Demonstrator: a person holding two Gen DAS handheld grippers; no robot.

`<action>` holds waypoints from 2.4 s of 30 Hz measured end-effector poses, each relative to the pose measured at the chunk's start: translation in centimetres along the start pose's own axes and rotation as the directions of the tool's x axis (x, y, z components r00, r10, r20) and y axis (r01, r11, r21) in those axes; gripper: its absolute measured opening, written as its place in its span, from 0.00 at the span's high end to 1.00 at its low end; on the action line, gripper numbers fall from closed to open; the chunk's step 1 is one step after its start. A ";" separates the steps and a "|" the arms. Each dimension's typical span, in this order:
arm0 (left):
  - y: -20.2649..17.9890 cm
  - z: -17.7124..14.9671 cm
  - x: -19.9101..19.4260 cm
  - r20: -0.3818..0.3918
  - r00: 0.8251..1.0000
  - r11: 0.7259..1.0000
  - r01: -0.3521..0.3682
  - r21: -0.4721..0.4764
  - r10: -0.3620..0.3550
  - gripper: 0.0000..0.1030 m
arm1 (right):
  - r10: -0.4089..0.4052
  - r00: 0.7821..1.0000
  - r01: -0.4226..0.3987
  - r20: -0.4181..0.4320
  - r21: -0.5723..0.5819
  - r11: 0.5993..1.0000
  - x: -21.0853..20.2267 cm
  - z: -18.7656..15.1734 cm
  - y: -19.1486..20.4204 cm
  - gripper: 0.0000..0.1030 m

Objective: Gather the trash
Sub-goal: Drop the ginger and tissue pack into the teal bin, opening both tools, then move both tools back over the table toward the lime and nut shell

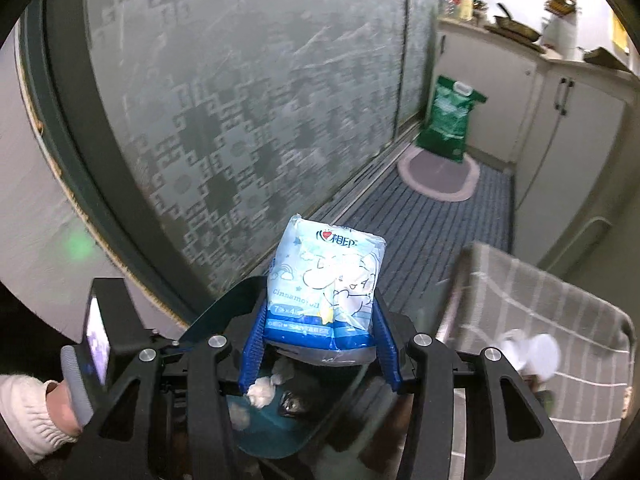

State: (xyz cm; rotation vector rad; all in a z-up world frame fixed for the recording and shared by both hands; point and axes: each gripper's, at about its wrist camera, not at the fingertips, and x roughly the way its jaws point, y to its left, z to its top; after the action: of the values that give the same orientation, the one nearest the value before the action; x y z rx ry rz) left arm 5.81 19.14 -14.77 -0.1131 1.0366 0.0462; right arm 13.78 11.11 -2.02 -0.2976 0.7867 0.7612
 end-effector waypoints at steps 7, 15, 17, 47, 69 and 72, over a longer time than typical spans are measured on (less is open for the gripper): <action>0.0 -0.7 1.6 -0.050 0.999 1.000 0.012 0.015 -0.012 0.69 | 0.031 0.998 -0.032 -0.063 -0.025 0.999 2.5 -0.2 2.2 0.53; 0.5 -1.2 1.8 -0.055 0.998 1.000 0.014 0.011 -0.013 0.68 | 0.056 0.990 -0.059 -0.131 -0.019 0.998 5.1 -0.8 3.2 0.53; 0.9 -1.2 1.2 -0.043 0.999 1.000 0.013 0.008 -0.012 0.67 | 0.055 0.988 -0.058 -0.146 -0.019 0.998 5.8 -1.0 3.3 0.53; 2.6 1.4 -13.2 0.278 0.960 0.994 0.050 -0.095 -0.022 0.85 | 0.052 0.911 -0.089 -0.408 -0.073 0.993 15.3 -7.3 6.4 0.53; -0.4 3.5 -21.4 0.457 0.888 0.991 0.104 -0.088 -0.053 0.86 | 0.077 0.913 -0.126 -0.400 -0.098 0.987 13.4 -8.0 6.8 0.36; -1.0 3.7 -22.4 0.481 0.875 0.992 0.098 -0.078 -0.049 0.86 | 0.096 0.925 -0.141 -0.367 -0.099 0.985 11.9 -7.5 6.9 0.36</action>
State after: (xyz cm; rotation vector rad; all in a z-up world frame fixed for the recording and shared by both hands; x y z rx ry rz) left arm -2.35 18.87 6.49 -0.2206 0.5306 0.0539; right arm 10.43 18.17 -15.62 -0.5159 1.1156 0.8845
